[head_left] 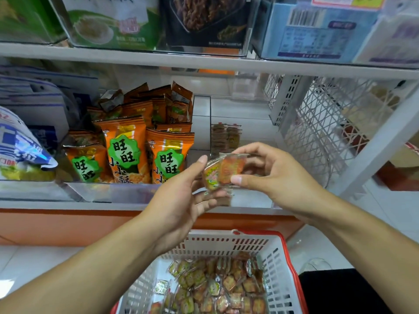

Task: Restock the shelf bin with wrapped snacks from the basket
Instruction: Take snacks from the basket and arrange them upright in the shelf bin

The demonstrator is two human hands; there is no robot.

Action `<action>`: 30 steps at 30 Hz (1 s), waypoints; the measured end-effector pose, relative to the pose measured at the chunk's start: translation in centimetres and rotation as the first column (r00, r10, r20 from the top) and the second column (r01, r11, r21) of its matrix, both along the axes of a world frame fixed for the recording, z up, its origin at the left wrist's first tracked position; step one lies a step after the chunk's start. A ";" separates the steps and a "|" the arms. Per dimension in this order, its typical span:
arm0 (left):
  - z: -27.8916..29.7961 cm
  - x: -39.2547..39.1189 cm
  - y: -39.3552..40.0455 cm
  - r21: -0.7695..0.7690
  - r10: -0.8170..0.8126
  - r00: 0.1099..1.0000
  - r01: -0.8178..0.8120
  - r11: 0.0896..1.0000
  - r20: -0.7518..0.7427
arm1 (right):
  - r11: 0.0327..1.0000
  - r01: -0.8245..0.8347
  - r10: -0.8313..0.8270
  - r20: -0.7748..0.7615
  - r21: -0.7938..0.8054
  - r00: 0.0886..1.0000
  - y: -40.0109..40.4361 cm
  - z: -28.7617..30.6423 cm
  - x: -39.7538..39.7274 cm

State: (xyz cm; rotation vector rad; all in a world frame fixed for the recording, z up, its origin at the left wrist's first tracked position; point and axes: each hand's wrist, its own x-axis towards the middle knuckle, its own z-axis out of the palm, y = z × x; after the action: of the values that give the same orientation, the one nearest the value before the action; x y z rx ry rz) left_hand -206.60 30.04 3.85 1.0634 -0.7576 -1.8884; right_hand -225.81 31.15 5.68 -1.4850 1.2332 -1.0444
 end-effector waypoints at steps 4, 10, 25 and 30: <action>-0.5 0.1 -0.1 0.006 0.024 0.996 -0.025 1.000 0.083 | 0.989 0.007 0.008 0.097 -0.150 0.995 0.3 0.3 0.2; -1.0 0.1 -0.1 -0.012 -0.074 0.997 0.074 0.997 0.010 | 0.974 0.044 -0.047 -0.007 -0.222 0.999 0.6 -1.3 1.6; -0.5 0.3 0.1 -0.069 -0.003 0.999 0.006 0.998 0.054 | 0.996 0.068 -0.072 0.066 0.061 0.995 0.0 -2.2 1.4; -0.4 0.5 -0.1 -0.138 -0.033 0.995 0.046 0.989 0.095 | 0.995 0.058 -0.065 0.086 0.082 0.994 -0.1 -1.9 1.1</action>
State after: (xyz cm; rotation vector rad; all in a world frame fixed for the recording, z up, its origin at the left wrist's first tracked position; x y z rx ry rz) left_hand -206.06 29.93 3.48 1.0595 -0.9570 -1.8000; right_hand -224.67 31.09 3.79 -1.3334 1.2504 -1.0784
